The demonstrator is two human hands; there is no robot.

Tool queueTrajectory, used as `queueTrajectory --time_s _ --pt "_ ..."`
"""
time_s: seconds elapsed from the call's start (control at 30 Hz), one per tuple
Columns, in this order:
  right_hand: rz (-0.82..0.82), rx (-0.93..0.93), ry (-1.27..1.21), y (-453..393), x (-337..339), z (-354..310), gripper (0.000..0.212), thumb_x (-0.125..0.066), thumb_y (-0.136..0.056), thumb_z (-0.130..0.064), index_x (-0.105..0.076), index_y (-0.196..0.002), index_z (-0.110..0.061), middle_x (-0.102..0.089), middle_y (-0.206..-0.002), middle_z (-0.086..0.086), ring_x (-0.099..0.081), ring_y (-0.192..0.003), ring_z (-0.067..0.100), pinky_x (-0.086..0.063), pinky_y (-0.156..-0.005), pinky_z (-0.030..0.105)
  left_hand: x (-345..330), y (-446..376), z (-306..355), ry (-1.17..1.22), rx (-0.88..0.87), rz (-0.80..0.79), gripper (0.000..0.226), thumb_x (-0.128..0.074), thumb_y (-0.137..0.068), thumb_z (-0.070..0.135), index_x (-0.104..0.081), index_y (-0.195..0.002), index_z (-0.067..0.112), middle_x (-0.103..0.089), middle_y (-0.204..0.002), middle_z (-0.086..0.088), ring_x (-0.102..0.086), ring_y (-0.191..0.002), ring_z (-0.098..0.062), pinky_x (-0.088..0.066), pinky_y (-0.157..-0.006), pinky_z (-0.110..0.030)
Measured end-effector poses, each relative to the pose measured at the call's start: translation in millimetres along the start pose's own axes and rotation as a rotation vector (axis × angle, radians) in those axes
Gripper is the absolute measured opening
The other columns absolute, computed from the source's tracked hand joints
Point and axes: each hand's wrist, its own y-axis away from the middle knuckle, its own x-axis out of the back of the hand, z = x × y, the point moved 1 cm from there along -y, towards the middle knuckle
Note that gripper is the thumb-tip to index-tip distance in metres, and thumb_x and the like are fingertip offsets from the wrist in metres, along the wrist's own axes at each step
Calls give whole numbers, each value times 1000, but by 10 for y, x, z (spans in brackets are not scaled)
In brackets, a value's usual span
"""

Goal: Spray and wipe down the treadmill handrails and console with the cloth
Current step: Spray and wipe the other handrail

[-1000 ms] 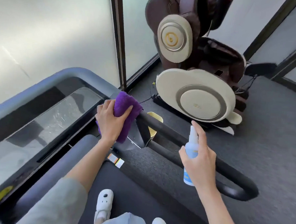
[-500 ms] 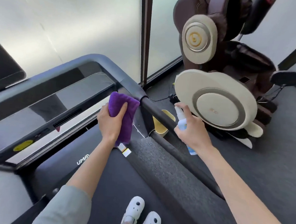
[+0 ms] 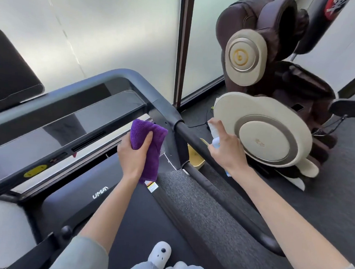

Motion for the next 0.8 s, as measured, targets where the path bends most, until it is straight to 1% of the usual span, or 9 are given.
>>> queueTrajectory --time_s 0.13,0.23,0.33,0.4,0.5,0.57,0.63,0.7,0.8 --pt "-31 32 -3 66 -9 27 64 -62 -79 -5 -36 -130 -32 -33 -58 -9 -39 -60 34 -33 -59 36 -14 12 -9 8 9 -26 36 -68 -75 59 -64 -91 27 -66 -90 0 -61 -89 -21 -51 -84 -37" --pt "13 20 -79 87 -15 13 60 -63 -78 -1 -48 -133 -20 -32 -57 -15 -39 -58 33 -41 -59 38 -30 44 -30 9 8 -68 31 -68 -76 58 -64 -88 29 -66 -89 0 -61 -86 -21 -51 -83 -38" --pt "63 8 -126 97 -20 -11 59 -63 -78 0 -52 -133 -16 -31 -55 -16 -38 -55 30 -44 -59 38 -21 71 -13 -4 -9 -73 27 -68 -75 60 -60 -83 35 -65 -88 3 -60 -91 -22 -50 -83 -38" --pt "35 6 -100 84 -19 10 60 -62 -79 -1 -46 -133 -22 -32 -54 -12 -40 -56 32 -40 -58 37 -23 81 -1 -17 -9 -48 24 -69 -78 54 -60 -83 33 -65 -89 1 -60 -93 -25 -50 -85 -41" --pt "11 36 -74 132 56 83 63 -62 -80 -4 -32 -126 -34 -33 -56 -9 -43 -58 35 -38 -57 36 -48 157 44 13 -19 8 25 -70 -80 51 -60 -79 29 -66 -87 -3 -61 -86 -26 -51 -83 -42" --pt "25 39 -63 158 129 170 64 -61 -80 -5 -31 -128 -35 -35 -59 -9 -43 -60 35 -35 -57 35 -89 236 59 8 -15 40 27 -69 -80 54 -60 -81 29 -66 -88 -3 -61 -86 -25 -50 -83 -41" --pt "20 27 -61 198 227 279 65 -60 -80 -4 -33 -131 -33 -36 -60 -9 -42 -59 32 -32 -56 34 -141 366 54 5 -6 77 28 -68 -80 55 -60 -84 28 -65 -89 -1 -60 -84 -20 -50 -81 -36" --pt "6 43 -77 285 350 412 67 -59 -79 -2 -36 -134 -32 -35 -58 -9 -39 -52 22 -30 -52 34 -208 551 54 14 4 111 29 -68 -80 55 -59 -82 28 -64 -87 0 -57 -80 -16 -48 -77 -32" --pt "-32 108 -117 497 530 678 71 -58 -77 1 -41 -140 -28 -34 -57 -12 -37 -50 12 -37 -53 37 -322 863 37 18 27 147 24 -68 -80 55 -58 -79 33 -64 -87 3 -56 -79 -13 -46 -77 -29"
